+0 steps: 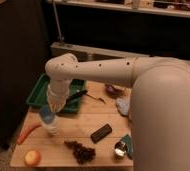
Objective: Stack cups on top of each other
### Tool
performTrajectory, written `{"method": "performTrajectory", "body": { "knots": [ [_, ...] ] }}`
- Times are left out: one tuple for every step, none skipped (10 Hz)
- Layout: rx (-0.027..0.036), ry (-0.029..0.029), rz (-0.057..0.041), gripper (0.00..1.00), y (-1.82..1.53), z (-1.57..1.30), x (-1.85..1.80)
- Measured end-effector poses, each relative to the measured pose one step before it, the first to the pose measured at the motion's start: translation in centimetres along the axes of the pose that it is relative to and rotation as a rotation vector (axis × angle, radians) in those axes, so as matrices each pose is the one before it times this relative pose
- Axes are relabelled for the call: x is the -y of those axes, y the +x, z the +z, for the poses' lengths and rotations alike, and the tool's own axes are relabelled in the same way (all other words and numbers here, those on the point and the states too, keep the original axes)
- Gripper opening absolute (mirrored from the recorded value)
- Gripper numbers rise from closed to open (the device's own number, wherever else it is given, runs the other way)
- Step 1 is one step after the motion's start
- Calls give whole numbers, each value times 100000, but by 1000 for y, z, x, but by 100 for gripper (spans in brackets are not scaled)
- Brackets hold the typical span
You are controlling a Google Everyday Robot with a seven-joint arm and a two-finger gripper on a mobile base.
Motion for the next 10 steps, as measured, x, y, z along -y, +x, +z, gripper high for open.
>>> {"method": "performTrajectory", "body": {
  "knots": [
    [-689, 310, -474, 1, 194, 349, -87],
    [-795, 561, 556, 8, 160, 227, 61],
    [-464, 327, 334, 16, 80, 149, -14],
    [-233, 272, 297, 28, 6, 87, -150],
    [-39, 533, 237, 39, -15, -1, -75],
    [-232, 348, 78, 47, 6, 35, -70],
    [-196, 301, 182, 56, -5, -2, -4],
    [-235, 410, 243, 66, 28, 62, 75],
    [-63, 609, 197, 77, -7, 50, -5],
    [24, 503, 262, 80, -10, 2, 48]
  ]
}}
